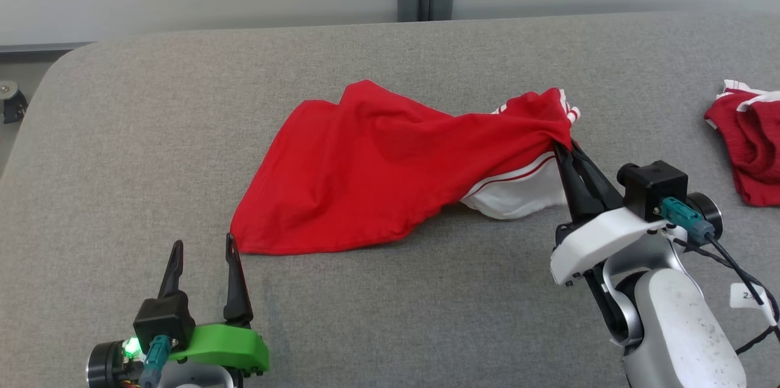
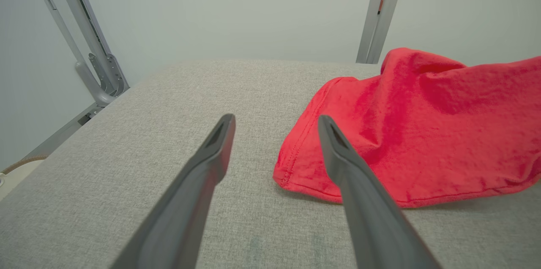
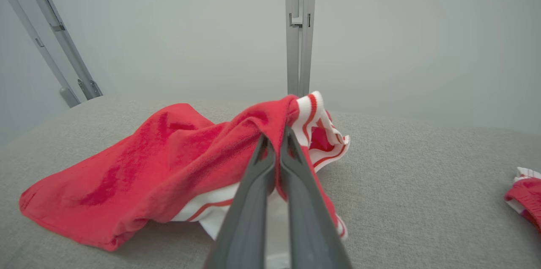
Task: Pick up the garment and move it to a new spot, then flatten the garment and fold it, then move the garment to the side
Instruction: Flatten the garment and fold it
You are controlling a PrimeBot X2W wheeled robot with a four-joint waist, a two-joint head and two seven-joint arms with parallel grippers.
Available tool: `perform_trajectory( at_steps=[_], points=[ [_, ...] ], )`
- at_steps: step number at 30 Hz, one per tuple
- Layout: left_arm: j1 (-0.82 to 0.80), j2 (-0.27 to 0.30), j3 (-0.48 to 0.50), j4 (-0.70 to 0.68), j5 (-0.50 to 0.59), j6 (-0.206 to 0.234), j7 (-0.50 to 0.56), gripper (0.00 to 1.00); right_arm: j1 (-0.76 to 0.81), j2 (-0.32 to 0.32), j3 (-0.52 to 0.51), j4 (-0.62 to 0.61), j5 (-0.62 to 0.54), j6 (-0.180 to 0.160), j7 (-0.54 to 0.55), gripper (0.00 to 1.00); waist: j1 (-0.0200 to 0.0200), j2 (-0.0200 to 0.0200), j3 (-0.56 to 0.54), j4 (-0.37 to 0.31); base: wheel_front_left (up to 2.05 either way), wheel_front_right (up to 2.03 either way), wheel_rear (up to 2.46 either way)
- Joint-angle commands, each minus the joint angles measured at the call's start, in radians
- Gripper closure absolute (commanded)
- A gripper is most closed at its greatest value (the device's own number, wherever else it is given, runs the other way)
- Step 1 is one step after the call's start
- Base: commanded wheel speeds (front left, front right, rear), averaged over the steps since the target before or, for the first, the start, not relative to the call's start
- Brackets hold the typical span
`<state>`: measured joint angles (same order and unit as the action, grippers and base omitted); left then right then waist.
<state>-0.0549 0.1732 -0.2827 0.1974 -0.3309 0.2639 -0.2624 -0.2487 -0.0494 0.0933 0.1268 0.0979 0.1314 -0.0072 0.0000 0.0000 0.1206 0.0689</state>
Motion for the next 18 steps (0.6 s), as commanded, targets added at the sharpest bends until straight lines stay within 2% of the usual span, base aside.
perform_trajectory(
  at_steps=[1,4,7,18],
  points=[
    [0.009,-0.004,0.011,-0.003,0.012,-0.005,-0.003,0.00,0.015,-0.002,0.000,-0.035,-0.010,-0.002,0.028,1.00,0.0000,0.0000,0.006,0.002,0.00,0.00,0.00],
    [-0.005,-0.016,0.021,-0.003,0.020,-0.015,-0.003,0.00,-0.013,-0.016,-0.008,-0.053,-0.015,-0.002,0.081,1.00,0.0000,0.0000,0.021,0.009,0.00,0.00,0.00],
    [-0.027,-0.026,0.027,-0.001,0.032,-0.028,-0.003,0.00,-0.069,-0.042,-0.038,0.003,-0.027,-0.002,0.096,1.00,0.0000,0.0000,0.039,0.024,0.00,0.00,0.00],
    [-0.085,-0.071,0.027,0.015,0.082,-0.077,-0.003,0.00,-0.351,-0.107,-0.132,0.378,-0.024,-0.002,0.060,1.00,0.0000,0.0000,0.111,0.103,0.00,0.00,0.00]
  ],
)
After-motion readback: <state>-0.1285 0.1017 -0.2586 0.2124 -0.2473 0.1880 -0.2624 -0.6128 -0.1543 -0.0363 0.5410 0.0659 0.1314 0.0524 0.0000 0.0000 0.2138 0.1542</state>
